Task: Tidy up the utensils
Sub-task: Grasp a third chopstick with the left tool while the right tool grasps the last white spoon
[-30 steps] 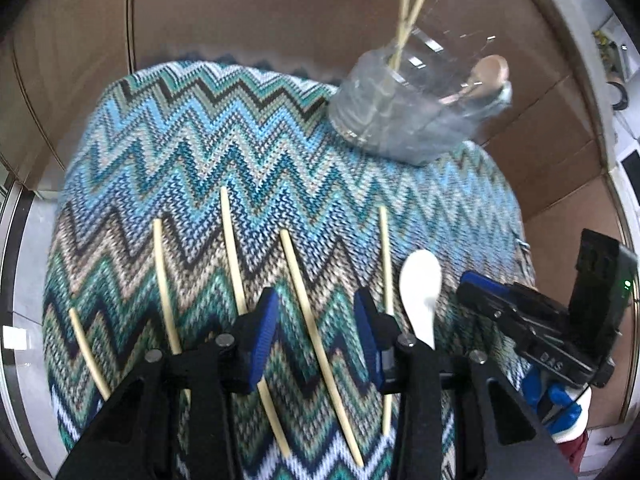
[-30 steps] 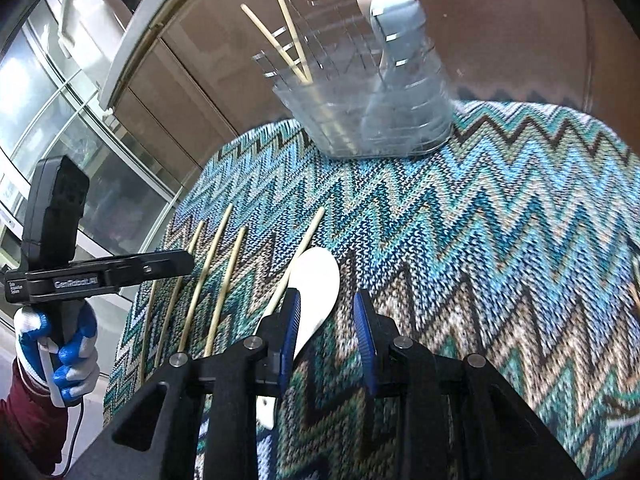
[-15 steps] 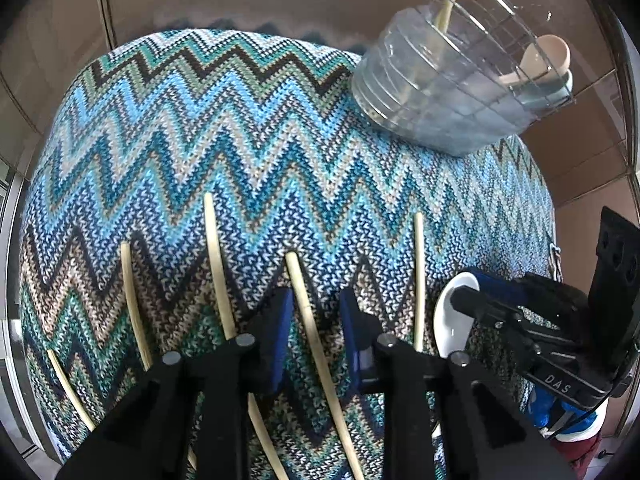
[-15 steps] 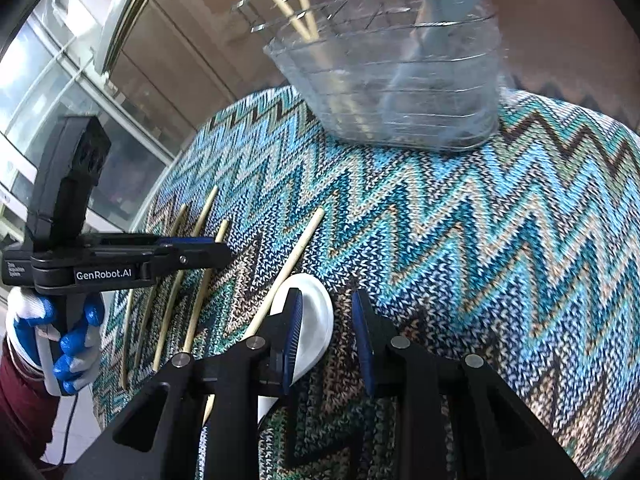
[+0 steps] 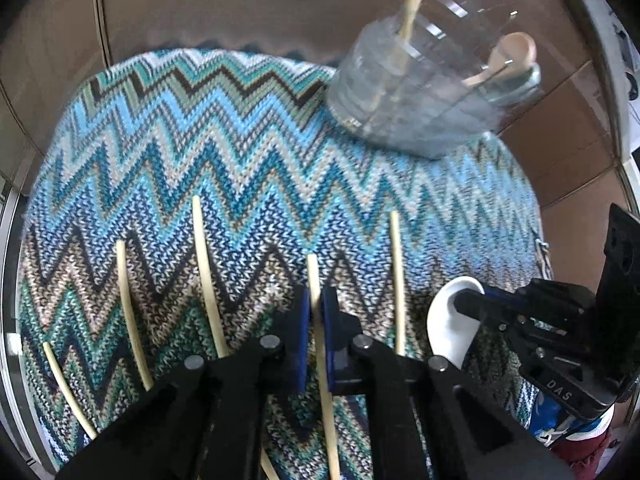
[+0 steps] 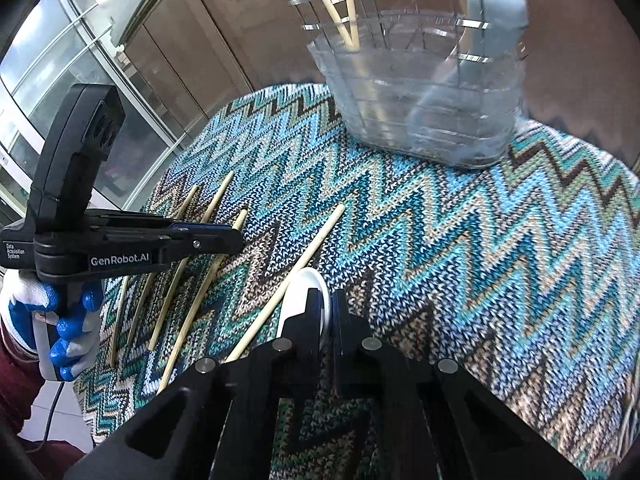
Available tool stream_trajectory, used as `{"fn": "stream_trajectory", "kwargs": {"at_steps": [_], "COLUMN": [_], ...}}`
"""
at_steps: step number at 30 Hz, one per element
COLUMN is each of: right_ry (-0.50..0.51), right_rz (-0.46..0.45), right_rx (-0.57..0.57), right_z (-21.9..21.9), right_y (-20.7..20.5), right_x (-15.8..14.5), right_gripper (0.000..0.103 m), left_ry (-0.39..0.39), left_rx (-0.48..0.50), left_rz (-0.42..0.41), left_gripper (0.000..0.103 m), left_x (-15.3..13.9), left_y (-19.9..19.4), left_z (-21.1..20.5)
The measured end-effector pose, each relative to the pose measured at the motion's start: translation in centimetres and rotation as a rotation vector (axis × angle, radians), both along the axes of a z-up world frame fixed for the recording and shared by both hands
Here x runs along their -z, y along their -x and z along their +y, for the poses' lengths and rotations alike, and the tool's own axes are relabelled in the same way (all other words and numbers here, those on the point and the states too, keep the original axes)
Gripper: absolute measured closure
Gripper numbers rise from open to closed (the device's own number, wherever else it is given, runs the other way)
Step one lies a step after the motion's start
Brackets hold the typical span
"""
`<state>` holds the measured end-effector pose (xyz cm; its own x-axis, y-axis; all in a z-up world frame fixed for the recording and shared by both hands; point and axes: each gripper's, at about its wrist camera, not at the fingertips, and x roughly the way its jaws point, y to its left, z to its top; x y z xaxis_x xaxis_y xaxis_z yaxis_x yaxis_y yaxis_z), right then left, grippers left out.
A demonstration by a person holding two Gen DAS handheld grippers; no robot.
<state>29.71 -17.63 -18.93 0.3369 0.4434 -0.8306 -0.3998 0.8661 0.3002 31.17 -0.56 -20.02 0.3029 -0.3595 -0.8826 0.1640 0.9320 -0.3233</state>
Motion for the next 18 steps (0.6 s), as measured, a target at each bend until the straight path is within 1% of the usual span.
{"fn": "stream_trajectory", "kwargs": {"at_steps": [7, 12, 18], "right_ry": [0.001, 0.025, 0.034], "right_rz": [-0.083, -0.137, -0.200], "right_rx": [0.035, 0.066, 0.100], "right_z": [-1.8, -2.4, -2.9], "right_y": [3.0, 5.2, 7.9], "right_x": [-2.9, -4.6, -6.6], "right_gripper": [0.098, 0.098, 0.098], "left_ry": [0.033, 0.056, 0.076], "left_rx": [0.013, 0.009, -0.004], "left_rz": [-0.097, -0.151, -0.234], "left_gripper": [0.098, 0.098, 0.098], "left_x": [-3.2, -5.1, -7.9], "left_y": [2.4, 4.5, 7.0], "left_z": [0.5, 1.4, 2.5]}}
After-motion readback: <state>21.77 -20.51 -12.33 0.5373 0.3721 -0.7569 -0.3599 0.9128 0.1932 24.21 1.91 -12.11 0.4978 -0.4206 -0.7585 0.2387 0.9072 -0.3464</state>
